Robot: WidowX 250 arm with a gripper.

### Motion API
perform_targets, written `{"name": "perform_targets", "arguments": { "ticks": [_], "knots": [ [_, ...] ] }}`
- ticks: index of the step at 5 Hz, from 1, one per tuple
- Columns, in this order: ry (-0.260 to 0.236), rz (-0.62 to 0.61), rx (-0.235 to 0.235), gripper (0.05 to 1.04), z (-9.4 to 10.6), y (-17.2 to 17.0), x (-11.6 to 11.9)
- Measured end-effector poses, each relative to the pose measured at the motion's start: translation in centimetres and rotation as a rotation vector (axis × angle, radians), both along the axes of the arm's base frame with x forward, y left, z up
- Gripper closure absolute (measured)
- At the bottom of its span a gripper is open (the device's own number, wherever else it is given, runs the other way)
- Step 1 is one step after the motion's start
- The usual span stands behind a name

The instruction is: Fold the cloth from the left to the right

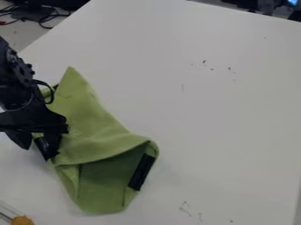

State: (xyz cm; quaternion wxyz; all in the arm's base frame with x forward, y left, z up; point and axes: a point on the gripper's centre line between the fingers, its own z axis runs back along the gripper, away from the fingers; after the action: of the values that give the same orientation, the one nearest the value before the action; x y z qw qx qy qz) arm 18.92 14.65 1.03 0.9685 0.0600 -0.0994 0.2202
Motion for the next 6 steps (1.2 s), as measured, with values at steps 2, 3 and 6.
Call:
{"name": "perform_targets", "arguments": {
  "ticks": [2, 3, 6],
  "knots": [
    [-0.002, 0.011, 0.003, 0.891, 0.0, -0.1, -0.1],
    [-0.005, 0.01, 0.014, 0.999, 0.5, -0.1, -0.1],
    [-0.108, -0.145, 0.115, 1.02, 5.2, -4.4, 2.9]
  ]
}}
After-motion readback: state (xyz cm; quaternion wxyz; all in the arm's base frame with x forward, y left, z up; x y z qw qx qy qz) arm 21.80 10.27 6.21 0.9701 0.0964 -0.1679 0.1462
